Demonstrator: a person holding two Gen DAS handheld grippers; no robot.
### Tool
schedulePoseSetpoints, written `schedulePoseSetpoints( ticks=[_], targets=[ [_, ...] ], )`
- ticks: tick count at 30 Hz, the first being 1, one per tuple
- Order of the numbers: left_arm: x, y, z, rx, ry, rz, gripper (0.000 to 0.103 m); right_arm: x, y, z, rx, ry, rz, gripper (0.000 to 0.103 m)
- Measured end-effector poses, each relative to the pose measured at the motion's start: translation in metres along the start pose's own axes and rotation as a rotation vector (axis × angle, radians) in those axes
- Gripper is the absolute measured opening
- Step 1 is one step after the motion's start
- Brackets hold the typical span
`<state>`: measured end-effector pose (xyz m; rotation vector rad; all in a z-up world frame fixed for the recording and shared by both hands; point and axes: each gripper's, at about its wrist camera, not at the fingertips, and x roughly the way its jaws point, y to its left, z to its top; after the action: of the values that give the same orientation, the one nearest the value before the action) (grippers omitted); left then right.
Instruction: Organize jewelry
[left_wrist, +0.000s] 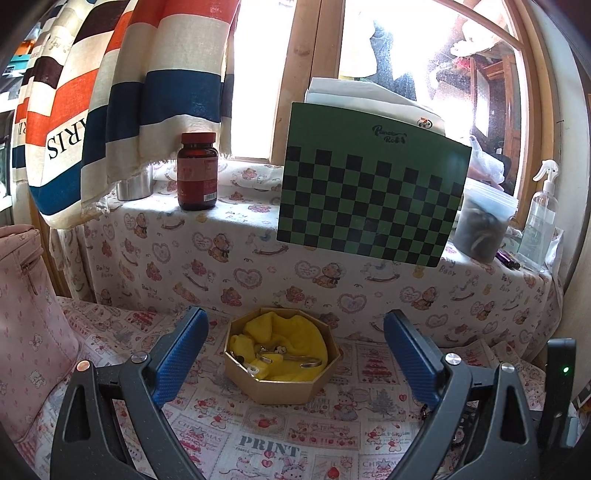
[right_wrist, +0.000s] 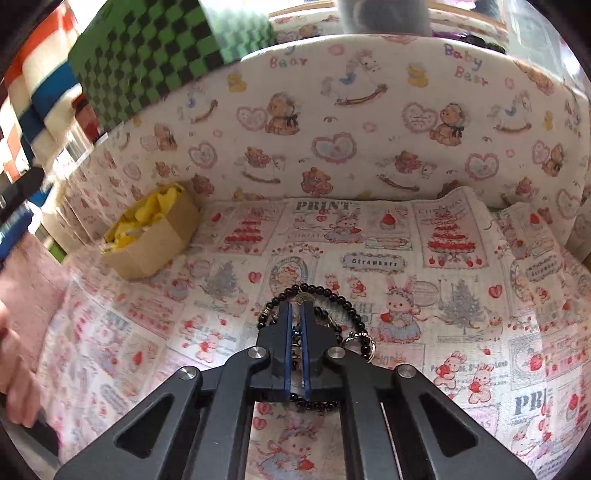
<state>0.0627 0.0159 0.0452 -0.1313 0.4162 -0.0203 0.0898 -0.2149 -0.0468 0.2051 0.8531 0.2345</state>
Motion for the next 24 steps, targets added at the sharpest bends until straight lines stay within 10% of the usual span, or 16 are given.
schedulePoseSetpoints(
  ticks=[10, 24],
  targets=[
    [0.004, -0.029, -0.015, 0.077, 0.038, -0.078, 0.095, -0.066, -0.019, 0.021, 0.067, -0.138, -0.014, 0.001],
    [0.011, -0.062, -0.039, 0.228, 0.039, 0.005, 0.095, -0.017, -0.029, 0.015, 0.012, 0.121, -0.149, 0.019]
  ],
)
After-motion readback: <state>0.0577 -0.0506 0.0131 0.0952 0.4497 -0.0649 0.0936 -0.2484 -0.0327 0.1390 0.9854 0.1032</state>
